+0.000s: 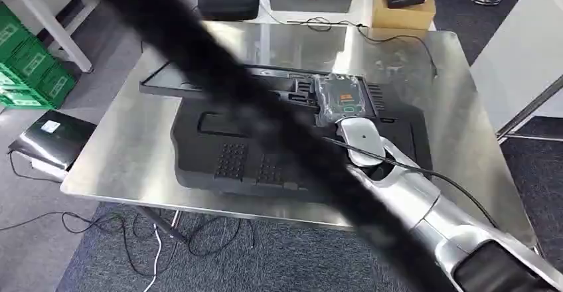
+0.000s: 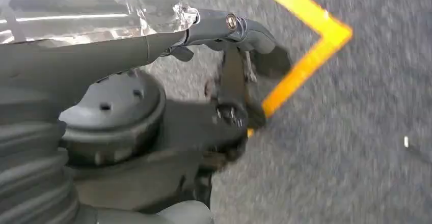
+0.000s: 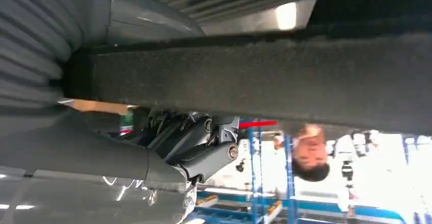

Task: Take the parts from the cabinet and place them on the table.

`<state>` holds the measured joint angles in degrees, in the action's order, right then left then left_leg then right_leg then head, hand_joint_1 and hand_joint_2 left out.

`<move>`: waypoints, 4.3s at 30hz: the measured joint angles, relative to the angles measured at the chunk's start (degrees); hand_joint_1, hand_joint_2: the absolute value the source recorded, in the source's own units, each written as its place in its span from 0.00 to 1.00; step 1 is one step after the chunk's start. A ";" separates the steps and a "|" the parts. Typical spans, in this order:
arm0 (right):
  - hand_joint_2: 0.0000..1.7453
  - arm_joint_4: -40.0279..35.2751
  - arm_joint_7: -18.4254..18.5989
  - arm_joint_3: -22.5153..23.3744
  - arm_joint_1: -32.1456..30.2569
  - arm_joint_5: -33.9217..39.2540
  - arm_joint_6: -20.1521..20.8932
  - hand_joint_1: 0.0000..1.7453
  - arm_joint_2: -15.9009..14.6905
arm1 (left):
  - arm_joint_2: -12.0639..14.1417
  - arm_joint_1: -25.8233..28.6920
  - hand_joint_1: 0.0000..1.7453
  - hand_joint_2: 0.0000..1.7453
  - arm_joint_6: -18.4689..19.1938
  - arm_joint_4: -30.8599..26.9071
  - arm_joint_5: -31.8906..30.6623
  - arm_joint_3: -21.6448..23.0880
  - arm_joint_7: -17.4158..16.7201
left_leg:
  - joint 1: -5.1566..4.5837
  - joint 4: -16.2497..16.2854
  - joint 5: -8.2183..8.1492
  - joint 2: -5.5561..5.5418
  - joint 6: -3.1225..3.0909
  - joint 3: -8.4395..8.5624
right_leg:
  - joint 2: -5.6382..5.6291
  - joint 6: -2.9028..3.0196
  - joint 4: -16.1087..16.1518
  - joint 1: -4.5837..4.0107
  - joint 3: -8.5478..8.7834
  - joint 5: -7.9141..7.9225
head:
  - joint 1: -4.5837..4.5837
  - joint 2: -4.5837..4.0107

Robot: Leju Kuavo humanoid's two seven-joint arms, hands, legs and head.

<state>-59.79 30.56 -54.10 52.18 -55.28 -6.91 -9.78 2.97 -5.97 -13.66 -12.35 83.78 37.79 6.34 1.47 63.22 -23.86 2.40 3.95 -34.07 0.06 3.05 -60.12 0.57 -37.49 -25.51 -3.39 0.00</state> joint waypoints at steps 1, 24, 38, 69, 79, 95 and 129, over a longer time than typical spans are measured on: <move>1.00 0.75 -0.07 0.00 0.34 0.11 -0.04 1.00 0.48 | 0.00 0.02 0.00 1.00 0.00 0.00 -0.06 0.00 -0.15 | -0.06 4.25 -2.18 -0.93 -0.01 -1.98 | -0.56 0.16 0.00 -0.06 -0.02 0.01 | 0.33 0.00; 1.00 15.03 -10.19 -0.37 2.48 6.73 0.57 1.00 6.78 | 0.57 -0.45 0.00 1.00 4.04 0.04 -0.98 1.55 -0.83 | -0.38 -4.79 4.45 -1.97 -2.18 -0.03 | 1.01 -2.04 0.00 -0.08 0.40 -0.28 | 0.15 0.00; 0.00 21.32 -15.48 -1.62 2.79 5.38 -1.97 0.00 13.41 | 0.85 -1.11 0.00 1.00 2.69 0.04 -0.90 2.82 -0.77 | -0.33 -5.68 4.60 -1.56 -1.12 0.70 | 0.34 -0.66 0.52 -0.41 0.32 -0.26 | 2.80 0.00; 0.00 28.10 -16.63 -2.84 3.37 9.05 1.88 0.00 18.04 | 1.09 -0.98 0.00 1.00 1.81 0.04 0.85 2.95 0.06 | -0.51 -5.64 4.50 -1.57 -0.90 0.91 | 0.35 -0.64 0.70 -0.27 0.68 -0.25 | 3.19 0.00; 0.00 28.07 -16.00 -3.21 3.32 9.66 4.33 0.00 17.56 | 1.20 -1.00 0.00 1.00 1.05 0.04 0.87 2.97 0.06 | -0.53 -5.62 4.49 -1.56 -0.90 0.91 | 0.35 -0.64 0.71 -0.26 0.69 -0.25 | 3.24 0.00; 0.00 24.47 -15.17 -4.89 3.15 9.60 5.68 0.00 16.59 | 1.22 -1.04 0.00 1.00 1.14 0.04 0.87 4.13 0.06 | -0.52 -5.61 4.48 -1.56 -0.90 0.92 | 0.34 -0.65 0.71 -0.26 0.69 -0.25 | 3.21 0.00; 0.00 18.65 -14.08 -10.38 2.65 7.15 8.74 0.00 15.24 | 1.25 -0.96 0.00 1.00 1.68 0.04 1.07 4.33 0.06 | -0.53 -5.60 4.43 -1.56 -0.92 0.91 | 0.34 -0.65 0.72 -0.26 0.69 -0.26 | 3.22 0.00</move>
<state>-41.13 16.48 -64.48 54.82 -48.13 1.84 5.46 4.22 -6.93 -11.98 -12.31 84.85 42.12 6.40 0.94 57.61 -19.43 0.84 3.03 -33.16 0.41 2.40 -59.40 0.31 -36.80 -25.77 -0.17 0.00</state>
